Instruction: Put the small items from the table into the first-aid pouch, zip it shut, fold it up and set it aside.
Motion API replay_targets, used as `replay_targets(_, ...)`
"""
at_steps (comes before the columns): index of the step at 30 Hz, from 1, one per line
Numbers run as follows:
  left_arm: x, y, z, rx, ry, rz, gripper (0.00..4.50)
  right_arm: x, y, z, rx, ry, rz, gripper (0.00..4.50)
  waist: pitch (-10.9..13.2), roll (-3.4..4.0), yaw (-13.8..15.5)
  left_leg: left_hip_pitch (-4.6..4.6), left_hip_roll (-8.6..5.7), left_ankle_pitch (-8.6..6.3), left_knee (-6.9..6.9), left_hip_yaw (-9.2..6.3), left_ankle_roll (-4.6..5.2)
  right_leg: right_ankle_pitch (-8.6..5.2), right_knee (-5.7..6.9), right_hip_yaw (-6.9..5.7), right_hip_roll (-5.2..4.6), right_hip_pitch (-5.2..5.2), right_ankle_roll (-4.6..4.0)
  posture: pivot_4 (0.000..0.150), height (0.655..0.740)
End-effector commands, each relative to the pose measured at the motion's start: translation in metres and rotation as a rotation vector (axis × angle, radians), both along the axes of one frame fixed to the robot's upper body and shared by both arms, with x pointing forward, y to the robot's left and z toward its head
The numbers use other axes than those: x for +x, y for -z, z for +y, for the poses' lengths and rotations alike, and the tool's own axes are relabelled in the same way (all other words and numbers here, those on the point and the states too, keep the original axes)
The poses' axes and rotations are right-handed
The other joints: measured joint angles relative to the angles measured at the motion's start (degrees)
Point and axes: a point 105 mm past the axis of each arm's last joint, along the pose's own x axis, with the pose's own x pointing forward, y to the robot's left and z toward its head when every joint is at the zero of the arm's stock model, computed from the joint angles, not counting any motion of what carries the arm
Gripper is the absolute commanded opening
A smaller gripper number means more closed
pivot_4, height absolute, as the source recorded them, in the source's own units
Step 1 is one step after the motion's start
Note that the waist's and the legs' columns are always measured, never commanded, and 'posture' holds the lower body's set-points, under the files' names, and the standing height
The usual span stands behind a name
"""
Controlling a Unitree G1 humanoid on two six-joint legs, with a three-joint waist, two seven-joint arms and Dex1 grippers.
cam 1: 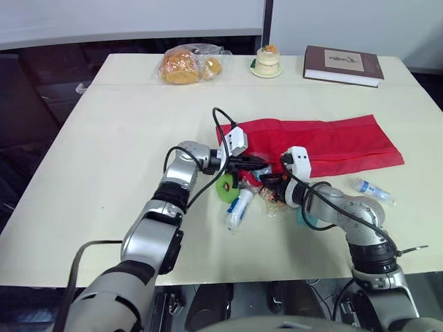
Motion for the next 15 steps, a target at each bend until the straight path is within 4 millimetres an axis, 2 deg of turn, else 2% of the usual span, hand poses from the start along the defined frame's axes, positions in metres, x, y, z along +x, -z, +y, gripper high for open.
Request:
replay_targets(1, -0.008, 0.001, -0.005, 0.003, 0.052, -0.002, 0.0, 0.011, -0.01, -0.007, -0.031, 0.06, -0.082, 0.12, 0.0, 0.0, 0.0, 0.0, -0.01, 0.0, 0.0, 0.0, 0.0, 0.0, 0.0, 0.0, 0.0, 0.0, 0.0, 0.15, 0.7289)
replay_targets(5, -0.012, 0.005, -0.005, 0.011, 0.068, 0.013, 0.0, 0.025, -0.019, -0.009, -0.039, 0.114, -0.179, 0.12, 0.0, 0.0, 0.0, 0.01, -0.01, 0.0, 0.0, 0.0, 0.0, 0.0, 0.01, 0.0, 0.0, 0.0, 0.0, 0.15, 0.7289)
replay_targets(15, -0.02, 0.011, -0.007, 0.016, 0.094, 0.039, 0.0, 0.039, -0.036, -0.005, 0.013, 0.166, -0.294, 0.12, 0.0, 0.0, -0.1, 0.02, -0.01, 0.01, 0.01, 0.0, -0.01, 0.0, 0.03, 0.01, 0.0, 0.0, 0.0, 0.15, 0.7289)
